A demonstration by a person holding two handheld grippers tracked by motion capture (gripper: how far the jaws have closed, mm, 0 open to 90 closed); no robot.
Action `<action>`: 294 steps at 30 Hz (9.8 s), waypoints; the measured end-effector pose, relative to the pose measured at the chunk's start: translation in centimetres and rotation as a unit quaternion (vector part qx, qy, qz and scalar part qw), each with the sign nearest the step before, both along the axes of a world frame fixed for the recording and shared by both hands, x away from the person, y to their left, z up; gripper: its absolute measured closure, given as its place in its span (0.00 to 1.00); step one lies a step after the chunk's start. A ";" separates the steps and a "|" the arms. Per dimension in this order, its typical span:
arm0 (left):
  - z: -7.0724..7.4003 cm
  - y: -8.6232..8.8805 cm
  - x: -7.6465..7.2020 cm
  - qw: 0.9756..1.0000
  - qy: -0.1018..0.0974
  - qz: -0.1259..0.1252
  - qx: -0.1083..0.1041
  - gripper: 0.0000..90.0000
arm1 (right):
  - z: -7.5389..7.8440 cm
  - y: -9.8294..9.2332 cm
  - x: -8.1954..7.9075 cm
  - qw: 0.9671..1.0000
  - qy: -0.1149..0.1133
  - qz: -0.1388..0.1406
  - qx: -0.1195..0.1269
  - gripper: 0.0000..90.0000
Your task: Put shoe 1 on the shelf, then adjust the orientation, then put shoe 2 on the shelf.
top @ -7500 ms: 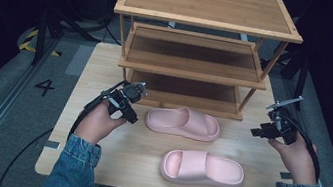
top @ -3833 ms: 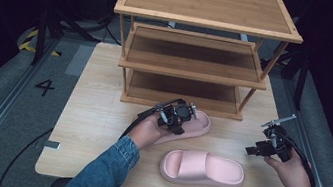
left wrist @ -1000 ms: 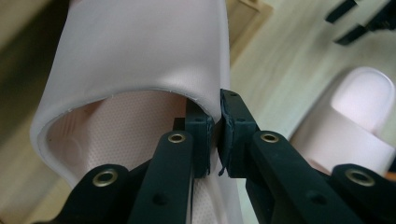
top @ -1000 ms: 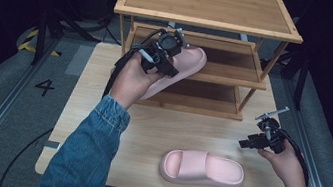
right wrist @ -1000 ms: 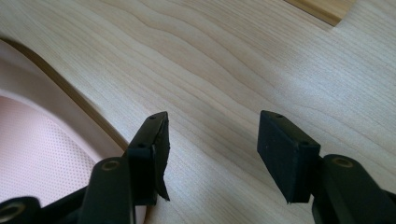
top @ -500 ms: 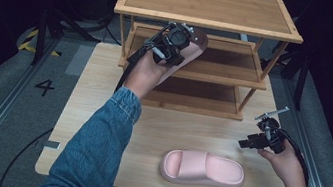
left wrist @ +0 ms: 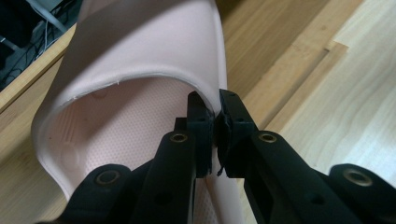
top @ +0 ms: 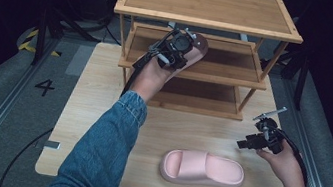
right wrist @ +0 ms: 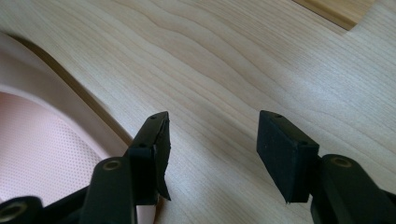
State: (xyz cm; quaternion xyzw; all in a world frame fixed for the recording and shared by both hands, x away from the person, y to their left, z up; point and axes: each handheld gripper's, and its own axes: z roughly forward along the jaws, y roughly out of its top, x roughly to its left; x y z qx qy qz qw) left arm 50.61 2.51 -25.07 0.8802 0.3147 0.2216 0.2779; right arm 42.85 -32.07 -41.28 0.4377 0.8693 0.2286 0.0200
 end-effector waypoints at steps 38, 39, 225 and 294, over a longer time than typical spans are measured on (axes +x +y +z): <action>2.1 11.1 -4.9 0.996 0.077 0.042 0.004 0.88 | -0.3 0.6 0.3 1.000 0.009 0.004 -0.003 0.49; 2.0 11.4 -4.9 0.996 0.078 0.047 0.003 0.89 | -0.3 0.7 0.3 1.000 0.009 0.003 -0.003 0.49; -15.1 13.5 -8.2 0.958 0.273 0.085 0.025 0.36 | -0.1 3.0 1.7 0.994 -0.015 0.076 -0.074 0.91; -15.5 14.2 -7.0 0.956 0.256 0.115 0.090 0.22 | 12.0 10.1 -4.7 0.985 -0.062 0.152 -0.054 0.94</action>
